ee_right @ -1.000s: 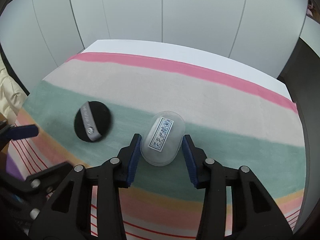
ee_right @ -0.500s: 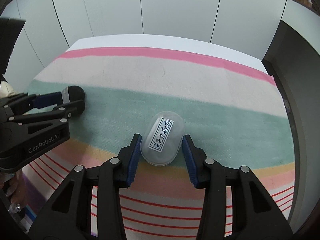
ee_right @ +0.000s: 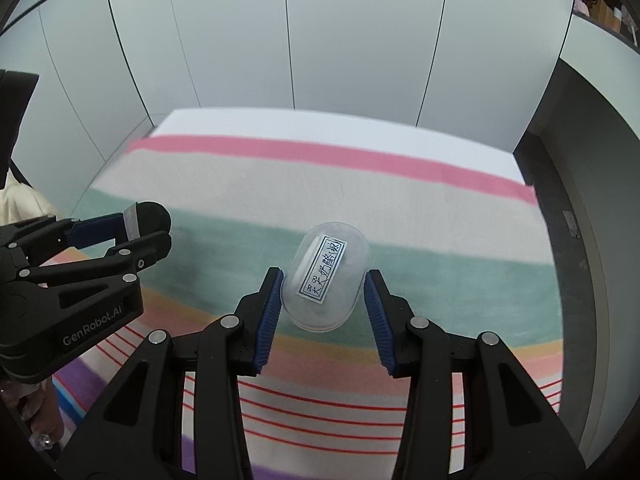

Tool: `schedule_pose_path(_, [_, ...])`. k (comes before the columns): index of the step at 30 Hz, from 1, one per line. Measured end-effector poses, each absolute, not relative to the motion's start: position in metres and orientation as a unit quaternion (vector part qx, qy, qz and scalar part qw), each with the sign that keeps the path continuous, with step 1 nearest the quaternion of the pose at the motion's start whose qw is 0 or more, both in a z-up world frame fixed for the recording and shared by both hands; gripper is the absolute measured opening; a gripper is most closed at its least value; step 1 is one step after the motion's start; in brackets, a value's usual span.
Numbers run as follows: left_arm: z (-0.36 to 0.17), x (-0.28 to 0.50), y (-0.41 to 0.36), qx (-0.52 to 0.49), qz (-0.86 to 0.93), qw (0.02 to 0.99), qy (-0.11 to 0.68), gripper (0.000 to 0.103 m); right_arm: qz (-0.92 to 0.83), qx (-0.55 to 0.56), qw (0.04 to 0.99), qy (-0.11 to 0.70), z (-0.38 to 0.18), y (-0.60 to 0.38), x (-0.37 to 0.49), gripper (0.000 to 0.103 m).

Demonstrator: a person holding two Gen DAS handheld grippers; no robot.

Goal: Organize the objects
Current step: 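Grasp the clear labeled case with right tool while left tool grasps black puff, then carry the black puff with left tool while right tool carries clear case to box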

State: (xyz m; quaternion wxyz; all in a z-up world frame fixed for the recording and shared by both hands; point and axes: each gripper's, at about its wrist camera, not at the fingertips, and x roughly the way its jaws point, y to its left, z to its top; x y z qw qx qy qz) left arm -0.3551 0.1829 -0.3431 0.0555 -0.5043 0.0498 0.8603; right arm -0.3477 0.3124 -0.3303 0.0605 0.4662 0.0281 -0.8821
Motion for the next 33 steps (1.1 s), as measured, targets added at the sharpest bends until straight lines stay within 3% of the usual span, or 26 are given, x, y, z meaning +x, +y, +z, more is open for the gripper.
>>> schedule_pose_path(21, [-0.170,-0.298,0.134,-0.440,0.898,0.018,0.025,0.047,-0.918,0.389,0.066,0.043,-0.154,0.275,-0.296,0.044])
schedule_pose_path(33, [-0.140,-0.250,0.116,-0.438,0.899,0.001,0.019,0.047,-0.912,0.403,0.060,0.040,-0.135,0.268,-0.259,0.044])
